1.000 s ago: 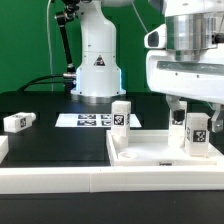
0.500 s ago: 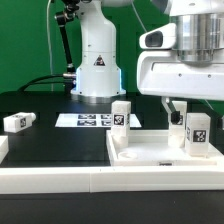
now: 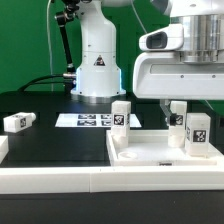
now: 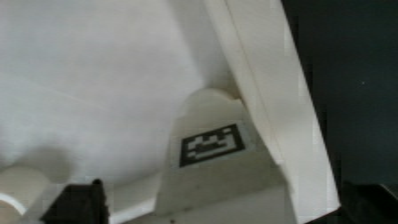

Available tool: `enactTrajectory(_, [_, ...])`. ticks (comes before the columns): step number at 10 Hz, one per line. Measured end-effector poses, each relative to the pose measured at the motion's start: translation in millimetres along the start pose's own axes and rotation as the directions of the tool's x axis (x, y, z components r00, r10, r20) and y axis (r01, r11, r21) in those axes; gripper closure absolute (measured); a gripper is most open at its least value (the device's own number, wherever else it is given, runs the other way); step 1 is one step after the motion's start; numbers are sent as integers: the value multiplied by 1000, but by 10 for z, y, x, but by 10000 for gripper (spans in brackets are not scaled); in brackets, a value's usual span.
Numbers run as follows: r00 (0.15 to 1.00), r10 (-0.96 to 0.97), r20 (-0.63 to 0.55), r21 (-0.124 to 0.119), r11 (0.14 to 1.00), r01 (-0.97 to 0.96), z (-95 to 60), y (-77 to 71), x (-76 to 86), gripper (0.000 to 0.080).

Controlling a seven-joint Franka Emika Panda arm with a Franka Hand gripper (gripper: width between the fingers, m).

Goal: Assemble square table

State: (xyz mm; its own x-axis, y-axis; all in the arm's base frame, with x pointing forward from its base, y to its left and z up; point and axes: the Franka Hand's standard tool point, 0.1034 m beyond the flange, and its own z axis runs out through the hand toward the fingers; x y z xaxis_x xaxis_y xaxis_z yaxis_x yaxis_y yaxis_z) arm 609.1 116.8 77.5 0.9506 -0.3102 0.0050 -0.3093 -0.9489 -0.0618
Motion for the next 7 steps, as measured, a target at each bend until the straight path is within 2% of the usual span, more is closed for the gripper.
enactTrajectory(3, [997,-80,-1,-3,997,80,-2,19,11,177])
enactTrajectory(5, [998,-62,-1,-2,998,62,-2,19,11,514])
enactTrajectory(7, [999,-45,-1,-3,999,45,-1,21,12,512])
